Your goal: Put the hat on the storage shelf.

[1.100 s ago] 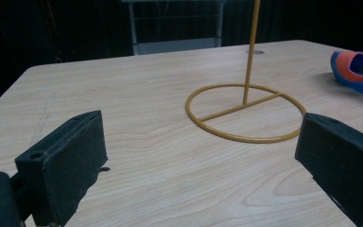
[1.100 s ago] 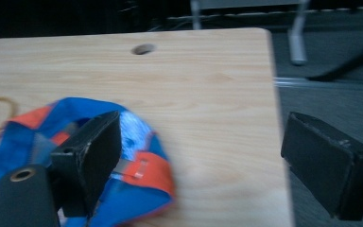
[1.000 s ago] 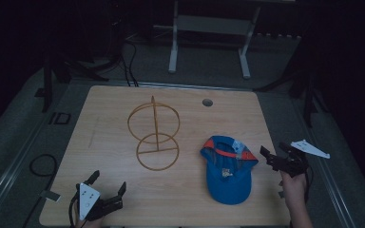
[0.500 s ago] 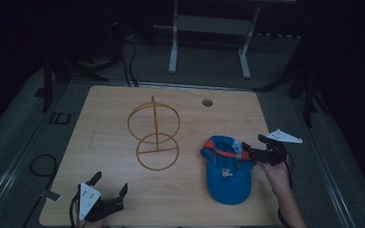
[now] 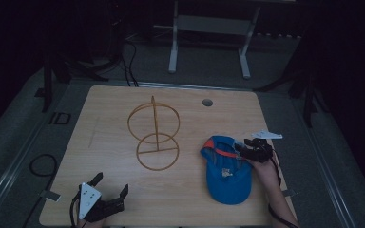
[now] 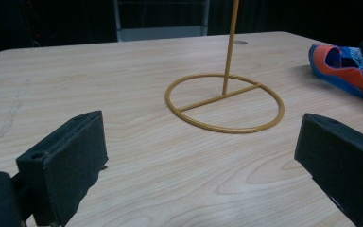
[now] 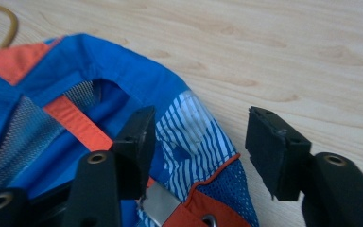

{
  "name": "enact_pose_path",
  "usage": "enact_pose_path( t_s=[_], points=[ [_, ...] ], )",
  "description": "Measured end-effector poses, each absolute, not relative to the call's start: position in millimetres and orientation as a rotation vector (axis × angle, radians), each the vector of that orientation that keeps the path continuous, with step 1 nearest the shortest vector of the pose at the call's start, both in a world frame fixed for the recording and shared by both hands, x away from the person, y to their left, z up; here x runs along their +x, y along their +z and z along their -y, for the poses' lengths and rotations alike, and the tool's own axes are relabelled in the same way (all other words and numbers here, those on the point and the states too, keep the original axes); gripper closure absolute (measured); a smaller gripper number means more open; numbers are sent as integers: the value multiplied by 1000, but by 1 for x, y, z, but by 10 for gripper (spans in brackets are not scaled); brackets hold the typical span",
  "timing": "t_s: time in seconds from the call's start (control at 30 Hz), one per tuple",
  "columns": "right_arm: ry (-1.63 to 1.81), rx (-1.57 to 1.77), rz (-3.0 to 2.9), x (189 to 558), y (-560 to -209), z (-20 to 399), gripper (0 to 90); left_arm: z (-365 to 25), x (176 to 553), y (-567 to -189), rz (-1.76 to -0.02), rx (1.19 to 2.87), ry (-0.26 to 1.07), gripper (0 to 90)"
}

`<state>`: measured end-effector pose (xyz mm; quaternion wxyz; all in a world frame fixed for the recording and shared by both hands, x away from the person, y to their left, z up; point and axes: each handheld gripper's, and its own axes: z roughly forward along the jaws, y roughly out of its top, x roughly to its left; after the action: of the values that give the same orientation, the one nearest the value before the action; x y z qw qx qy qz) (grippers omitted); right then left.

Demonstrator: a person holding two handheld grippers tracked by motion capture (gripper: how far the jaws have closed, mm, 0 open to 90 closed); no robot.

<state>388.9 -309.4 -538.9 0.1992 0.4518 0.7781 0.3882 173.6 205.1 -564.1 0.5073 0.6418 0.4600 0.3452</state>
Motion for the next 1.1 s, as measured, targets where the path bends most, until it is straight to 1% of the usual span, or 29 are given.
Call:
enact_pose_path(
  t_s=[0.1, 0.13, 0.17, 0.2, 0.23, 0.27, 0.3, 0.37, 0.4, 0.43, 0.47, 0.5, 0.53, 0.57, 0.67, 0.7, 1.1],
  points=[
    [1055, 1275, -2181, 393, -546, 308, 449, -205, 174, -564, -1114, 1553, 823, 34],
    [1048, 1270, -2184, 393, -548, 307, 457, -205, 174, -564, -1117, 1556, 828, 34],
    [1035, 1262, -2189, 394, -550, 306, 482, -204, 174, -564, -1115, 1565, 833, 34],
    [1035, 1262, -2189, 394, -550, 306, 482, -204, 174, -564, -1115, 1565, 833, 34],
    [1018, 1249, -2195, 393, -553, 304, 517, -204, 174, -564, -1119, 1564, 841, 34],
    [1018, 1249, -2195, 393, -553, 304, 517, -204, 174, -564, -1119, 1564, 841, 33],
    [996, 1235, -2198, 392, -555, 301, 560, -204, 174, -564, -1118, 1566, 836, 33],
    [985, 1215, -2203, 391, -557, 299, 599, -204, 174, -565, -1124, 1568, 839, 33],
    [985, 1215, -2203, 391, -557, 299, 599, -204, 174, -565, -1124, 1571, 835, 33],
    [969, 1201, -2209, 391, -558, 299, 629, -204, 174, -564, -1129, 1571, 834, 33],
    [943, 1184, -2221, 390, -560, 297, 682, -204, 174, -564, -1132, 1573, 829, 34],
    [943, 1184, -2221, 390, -560, 297, 682, -204, 174, -564, -1132, 1573, 829, 34],
    [945, 1183, -2225, 389, -560, 296, 787, -205, 173, -563, -1140, 1575, 839, 34],
    [938, 1184, -2227, 388, -560, 296, 825, -205, 174, -563, -1141, 1578, 840, 34],
    [935, 1179, -2234, 388, -560, 295, 848, -205, 174, -563, -1145, 1579, 846, 34],
    [932, 1174, -2240, 387, -556, 294, 872, -205, 174, -563, -1149, 1582, 840, 34],
    [1058, 1101, -2191, 371, -517, 294, 879, -200, 172, -560, -1139, 1600, 850, 34]
  ],
)
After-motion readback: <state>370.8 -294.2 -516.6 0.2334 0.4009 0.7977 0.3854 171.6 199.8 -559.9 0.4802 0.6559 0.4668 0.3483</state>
